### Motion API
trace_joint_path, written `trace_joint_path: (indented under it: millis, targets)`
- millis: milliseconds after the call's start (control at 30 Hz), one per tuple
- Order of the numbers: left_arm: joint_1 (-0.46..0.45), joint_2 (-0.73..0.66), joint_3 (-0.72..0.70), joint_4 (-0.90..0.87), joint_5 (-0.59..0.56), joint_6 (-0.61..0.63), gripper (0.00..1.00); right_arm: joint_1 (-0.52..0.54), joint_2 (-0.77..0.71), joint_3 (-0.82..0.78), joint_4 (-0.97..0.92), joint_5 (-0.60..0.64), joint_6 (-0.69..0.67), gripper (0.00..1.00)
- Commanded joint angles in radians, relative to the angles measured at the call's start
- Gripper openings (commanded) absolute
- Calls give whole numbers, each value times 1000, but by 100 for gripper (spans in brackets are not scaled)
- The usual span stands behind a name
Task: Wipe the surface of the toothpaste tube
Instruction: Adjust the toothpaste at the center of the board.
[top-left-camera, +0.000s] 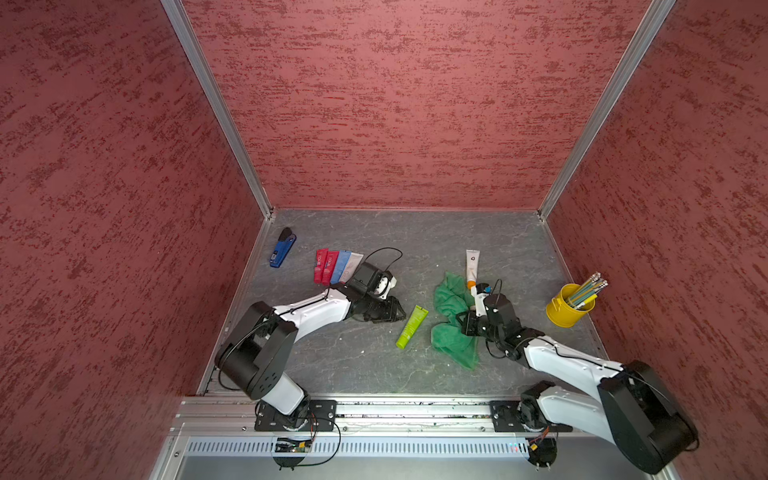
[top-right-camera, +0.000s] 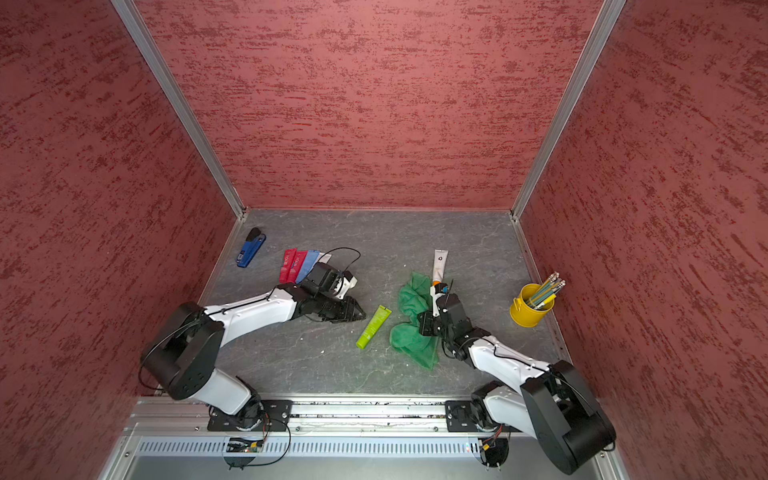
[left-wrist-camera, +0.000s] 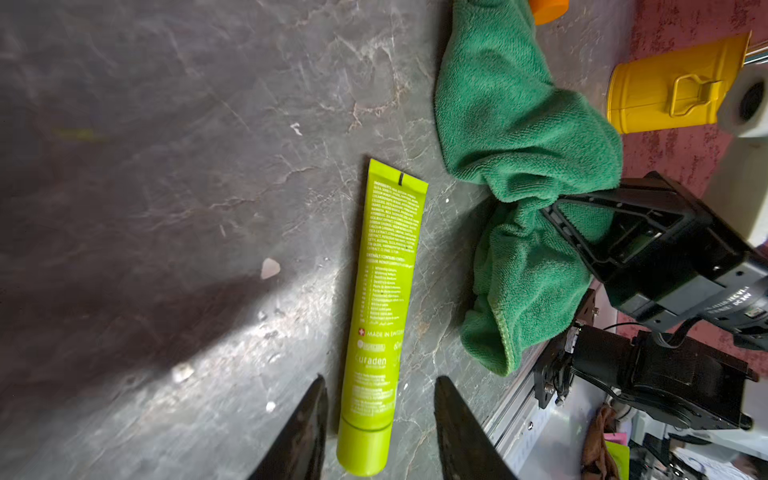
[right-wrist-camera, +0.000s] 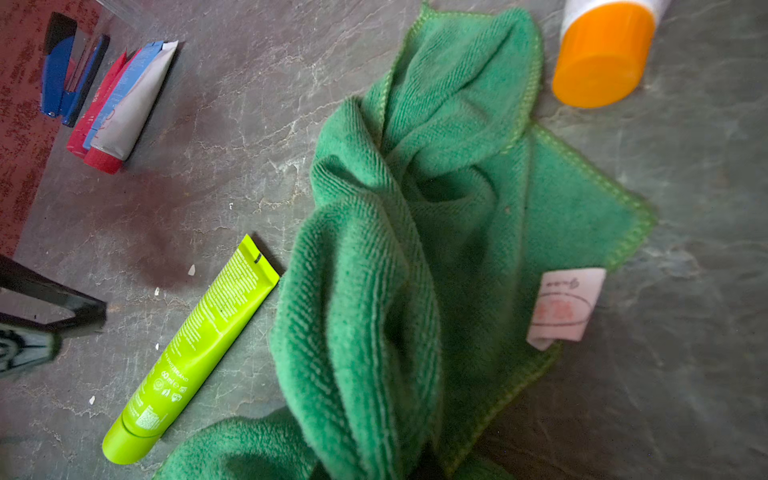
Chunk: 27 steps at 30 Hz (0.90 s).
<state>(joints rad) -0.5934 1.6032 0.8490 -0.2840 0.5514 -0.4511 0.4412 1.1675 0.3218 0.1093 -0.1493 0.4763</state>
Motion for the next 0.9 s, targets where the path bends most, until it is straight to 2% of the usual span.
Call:
trace_joint_path:
  millis: [0,167,500,867]
  targets:
    - [-16,44,2,84,88,35,43,-6,10,9,28,-11,-22,0]
    - [-39,91,21,78,71,44,44,-5,17,12,32,-18,-24,0]
    - [-64,116,62,-30,-51,78,32,-4,22,13,31,-21,-25,0]
    - [-140,158,122,-169,-220,94,28,-4,26,14,32,-24,-25,0]
